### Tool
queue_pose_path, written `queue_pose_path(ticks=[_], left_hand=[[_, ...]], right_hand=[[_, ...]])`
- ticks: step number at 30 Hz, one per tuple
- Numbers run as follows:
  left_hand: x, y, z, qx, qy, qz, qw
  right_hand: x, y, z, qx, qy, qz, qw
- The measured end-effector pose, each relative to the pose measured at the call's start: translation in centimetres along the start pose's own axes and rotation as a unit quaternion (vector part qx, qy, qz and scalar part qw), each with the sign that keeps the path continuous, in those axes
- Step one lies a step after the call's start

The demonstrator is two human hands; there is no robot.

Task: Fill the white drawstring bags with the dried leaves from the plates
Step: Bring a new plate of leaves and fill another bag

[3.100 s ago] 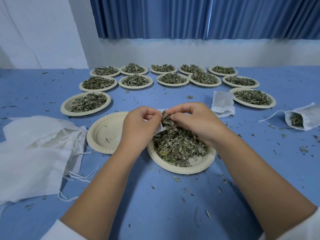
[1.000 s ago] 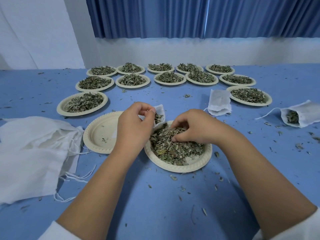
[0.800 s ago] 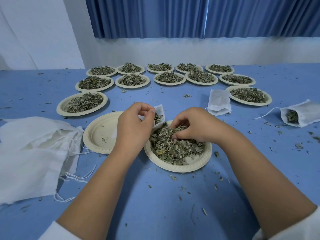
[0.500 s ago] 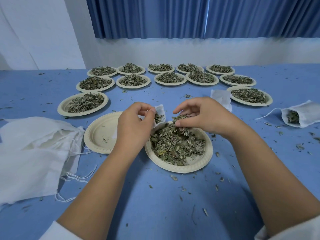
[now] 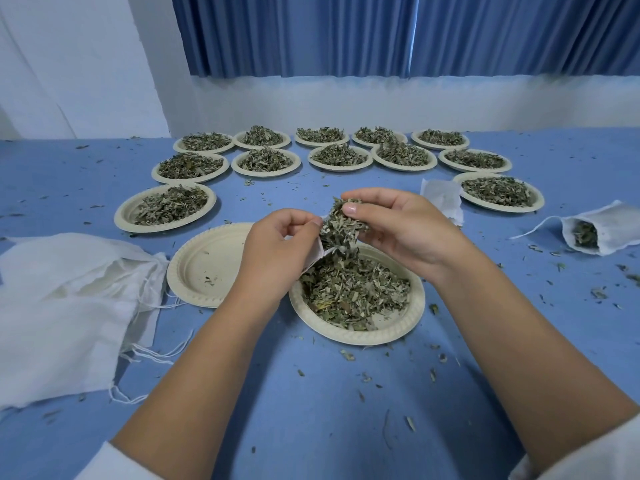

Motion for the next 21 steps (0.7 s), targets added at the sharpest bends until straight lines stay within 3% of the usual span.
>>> queue_pose_path(ticks=[4,9,16,21], left_hand=[[-0.1,-0.1,0.0,0.008,-0.017,0.035,0.999],[0.0,0.0,-0.1,0.006,-0.026,0.051,0.998],[0.2,0.1,-0.2,-0.016,-0.023,0.056,0.998],[0.2,0.0,-0.2,-0.028,-0.021,0.063,0.997]], right_hand=[[-0.7,0.1,-0.2,-0.036,0.023,0.014,0.999],[-1.0,0.5,0.0,-0.092,0.003,0.142,0.986],[-1.1,1.5,0.2,-0.087,-0.059,0.251,0.962],[-1.0,1.6,0.2,-0.065,-0.059,0.289,0.954]])
Point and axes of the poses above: each hand's wrist, its own z-axis away from the middle knuckle, its own y-axis out of the palm, x = y × z, the point moved 1 cm from there along -z, towards the middle knuckle, and after that the axes turned 7 degrees about x, right-handed, at the moved point
